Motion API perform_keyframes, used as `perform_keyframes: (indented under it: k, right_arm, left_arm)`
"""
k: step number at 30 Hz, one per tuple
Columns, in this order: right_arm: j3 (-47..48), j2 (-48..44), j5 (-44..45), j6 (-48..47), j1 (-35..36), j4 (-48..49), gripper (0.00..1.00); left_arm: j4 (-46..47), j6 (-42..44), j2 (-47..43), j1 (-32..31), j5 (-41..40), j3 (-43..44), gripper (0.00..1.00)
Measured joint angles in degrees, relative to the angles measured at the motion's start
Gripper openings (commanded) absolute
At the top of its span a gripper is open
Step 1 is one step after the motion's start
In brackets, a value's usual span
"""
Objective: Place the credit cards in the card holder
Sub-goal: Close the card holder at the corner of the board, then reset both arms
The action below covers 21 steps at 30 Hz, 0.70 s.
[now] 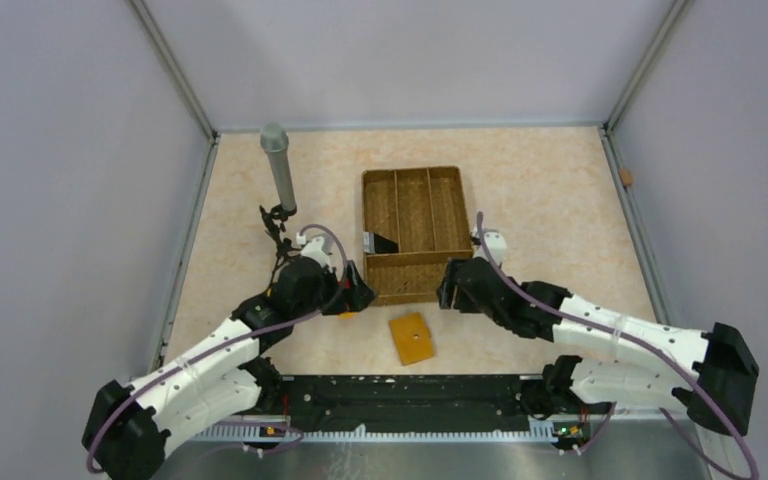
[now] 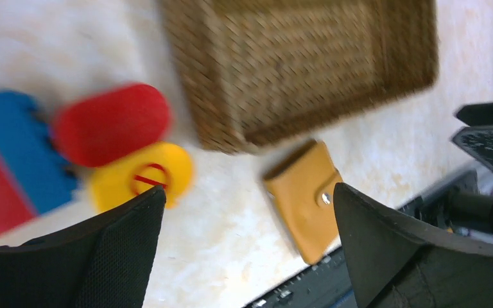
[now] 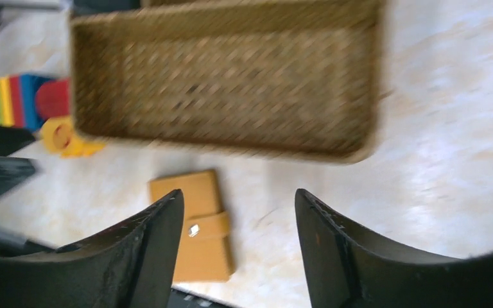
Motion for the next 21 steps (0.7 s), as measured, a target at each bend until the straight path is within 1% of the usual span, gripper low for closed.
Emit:
perform_keyframes:
  k: [3,7,10,12,14,18,21]
  right_arm:
    - [0.0,-2.6,-2.3,-5.1,-9.0,-2.8,0.68]
    - [-0.5,-6.8,-5.1,-10.0,-22.2,-5.6,0.68]
    - [-0.5,-11.7,-4.6,-12.4,-28.8,-8.4,0.68]
    - [-0.1,-15.5,-2.8,-13.8,-30.4,-10.7,0.68]
    - [0.9,-19.1,-0.3,-15.6,-30.7,-12.5,0.68]
    - [2.5,-25.9,4.9,-19.3,-30.8,-12.8,0.68]
    - [2.7,-30.6,7.8,-21.2,-30.8,-12.6,0.68]
  left_arm:
    - [-4.2,3.7,0.0,9.9,2.2,2.9,0.99]
    - [-9.0,7.5,-0.4,21.2,4.2,6.5,0.99]
    - [-11.9,8.5,-3.6,27.5,3.6,8.0,0.99]
    - [-14.4,9.0,-6.7,29.4,1.6,9.6,0.99]
    - [-16.6,9.6,-10.5,29.7,-1.1,12.1,0.99]
    - [-19.4,11.9,-17.9,29.8,-7.1,17.6,0.99]
    - [-20.4,13.9,-21.5,29.9,-10.4,19.9,0.99]
